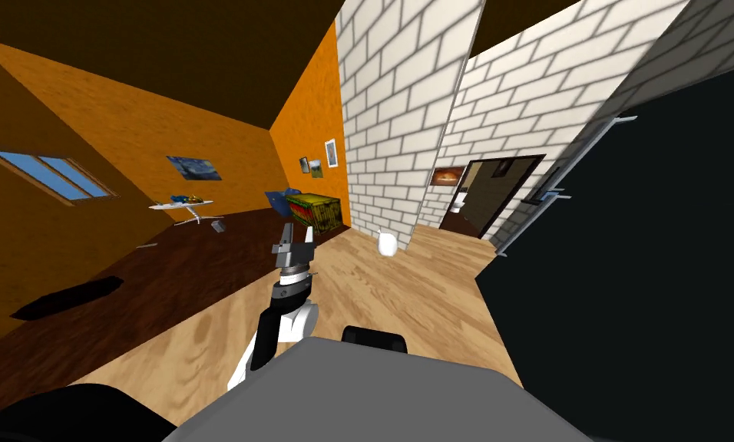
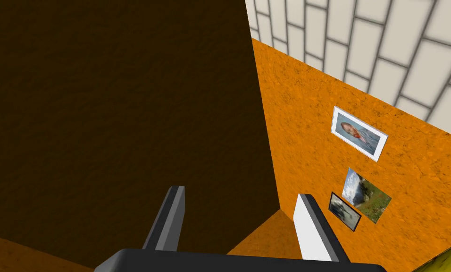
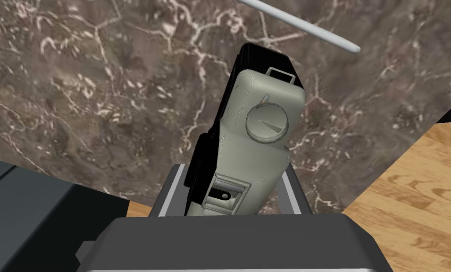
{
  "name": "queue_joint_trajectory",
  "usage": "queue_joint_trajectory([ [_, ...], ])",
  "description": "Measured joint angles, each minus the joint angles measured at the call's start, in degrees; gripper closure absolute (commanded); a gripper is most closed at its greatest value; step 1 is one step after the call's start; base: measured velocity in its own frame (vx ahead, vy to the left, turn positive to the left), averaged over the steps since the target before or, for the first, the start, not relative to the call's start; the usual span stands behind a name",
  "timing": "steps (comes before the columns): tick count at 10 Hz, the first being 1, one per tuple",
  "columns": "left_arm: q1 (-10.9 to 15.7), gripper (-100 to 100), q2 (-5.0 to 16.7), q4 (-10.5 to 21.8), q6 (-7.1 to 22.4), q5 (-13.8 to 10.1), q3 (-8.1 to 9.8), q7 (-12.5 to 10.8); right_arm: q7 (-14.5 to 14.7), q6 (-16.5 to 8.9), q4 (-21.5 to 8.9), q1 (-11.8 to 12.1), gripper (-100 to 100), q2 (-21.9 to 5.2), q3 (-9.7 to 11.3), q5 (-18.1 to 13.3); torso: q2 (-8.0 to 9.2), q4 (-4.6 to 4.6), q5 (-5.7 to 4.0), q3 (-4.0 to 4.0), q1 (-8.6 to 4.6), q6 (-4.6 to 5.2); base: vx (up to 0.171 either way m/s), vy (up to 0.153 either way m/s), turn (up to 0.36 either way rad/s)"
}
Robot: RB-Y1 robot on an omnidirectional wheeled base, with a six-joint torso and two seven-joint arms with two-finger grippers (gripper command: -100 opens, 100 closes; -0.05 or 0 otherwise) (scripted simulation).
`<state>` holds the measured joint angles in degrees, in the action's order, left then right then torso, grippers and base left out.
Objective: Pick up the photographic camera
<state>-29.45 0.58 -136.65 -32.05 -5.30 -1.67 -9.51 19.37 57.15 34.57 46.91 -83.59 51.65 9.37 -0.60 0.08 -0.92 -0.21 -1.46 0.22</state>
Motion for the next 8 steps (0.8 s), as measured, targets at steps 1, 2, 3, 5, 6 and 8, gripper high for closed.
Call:
queue_joint_trajectory([
  [1, 0.02, 0, 0.00, 0.00, 0.00, 0.00, -0.01, 0.00, 0.23, -0.26, 1.15, -0.17, 100, -0.72, 0.28, 0.10, 0.14, 0.04, -0.03, 0.08, 0.04, -0.16, 0.130, -0.049, -0.379],
  [2, 0.00, 0, 0.00, 0.00, 0.00, 0.00, 0.00, 0.00, 1.14, -0.54, 1.83, -2.36, 100, -1.82, 1.98, -0.47, 0.05, 0.03, -0.06, 0.04, -0.06, -0.02, 0.144, -0.055, -0.389],
  [3, 0.01, 0, 0.00, 0.00, 0.00, 0.00, 0.00, 0.00, 2.08, -1.29, 3.61, -3.53, 100, -3.15, 2.87, -0.41, 0.03, 0.02, -0.11, 0.02, -0.10, -0.07, 0.177, -0.060, -0.385],
  [5, 0.00, 0, 0.00, 0.00, 0.00, 0.00, 0.00, 0.00, 4.43, -2.76, 6.99, -6.28, 100, -6.15, 5.48, -0.61, -0.05, -0.01, -0.12, -0.03, -0.16, -0.05, 0.125, -0.033, -0.290],
  [6, 0.02, 0, 0.00, 0.01, 0.00, 0.00, -0.01, 0.00, 4.68, -2.48, 6.70, -7.44, 100, -6.36, 6.08, -0.82, 0.13, 0.05, -0.11, 0.07, -0.09, -0.22, 0.150, -0.009, -0.376],
  [8, 0.01, 0, 0.00, 0.00, 0.00, 0.00, 0.00, 0.00, 6.81, -3.13, 8.88, -9.55, 100, -8.94, 8.52, -1.02, 0.06, 0.01, -0.07, 0.03, 0.00, -0.02, 0.113, -0.007, -0.255],
])
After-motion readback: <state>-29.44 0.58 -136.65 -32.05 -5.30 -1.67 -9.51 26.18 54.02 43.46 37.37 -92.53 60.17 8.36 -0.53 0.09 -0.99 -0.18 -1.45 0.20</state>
